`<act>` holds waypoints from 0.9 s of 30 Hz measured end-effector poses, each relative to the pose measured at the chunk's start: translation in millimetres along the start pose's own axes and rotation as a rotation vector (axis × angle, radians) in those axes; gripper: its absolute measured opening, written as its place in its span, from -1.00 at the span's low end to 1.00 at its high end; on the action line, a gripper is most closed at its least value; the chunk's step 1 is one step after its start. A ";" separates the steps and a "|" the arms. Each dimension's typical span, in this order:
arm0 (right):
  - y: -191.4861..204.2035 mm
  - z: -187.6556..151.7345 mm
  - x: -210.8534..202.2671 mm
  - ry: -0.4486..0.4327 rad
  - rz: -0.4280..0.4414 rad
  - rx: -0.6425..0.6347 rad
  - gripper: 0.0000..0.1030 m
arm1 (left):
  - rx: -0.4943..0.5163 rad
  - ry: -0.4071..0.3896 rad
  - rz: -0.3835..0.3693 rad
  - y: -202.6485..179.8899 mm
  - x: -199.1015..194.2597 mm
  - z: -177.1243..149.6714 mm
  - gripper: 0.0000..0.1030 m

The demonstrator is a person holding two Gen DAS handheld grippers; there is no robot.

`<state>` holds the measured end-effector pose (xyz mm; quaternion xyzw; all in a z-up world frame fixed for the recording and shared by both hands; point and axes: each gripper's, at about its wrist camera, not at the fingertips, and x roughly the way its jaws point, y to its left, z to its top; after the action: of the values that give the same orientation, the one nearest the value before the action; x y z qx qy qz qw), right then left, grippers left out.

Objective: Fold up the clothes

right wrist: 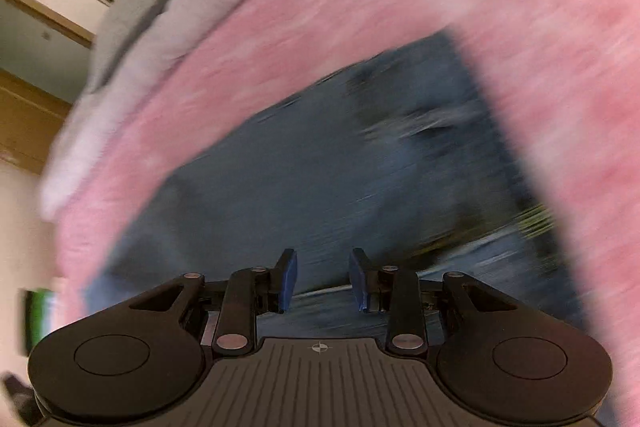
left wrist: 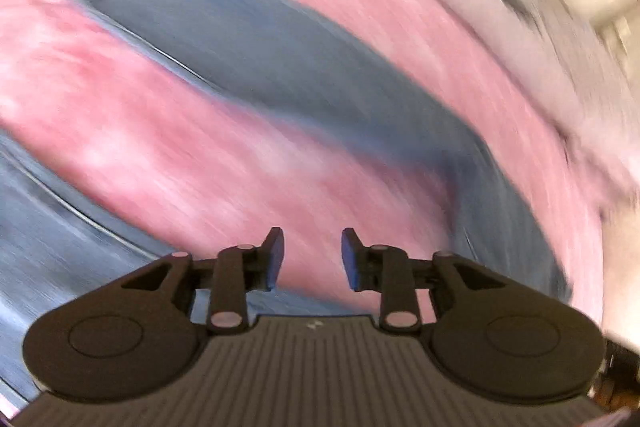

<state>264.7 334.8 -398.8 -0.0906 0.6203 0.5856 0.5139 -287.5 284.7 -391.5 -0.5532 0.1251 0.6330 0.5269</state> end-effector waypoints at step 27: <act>127.9 -154.8 104.9 -0.152 -0.059 0.499 0.01 | 0.693 -0.430 -0.060 101.4 58.6 286.9 -0.84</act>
<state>43.3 297.4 -429.0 0.0652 0.7020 0.4046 0.5825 -522.4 486.4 -381.0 -0.2015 0.2018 0.6388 0.7146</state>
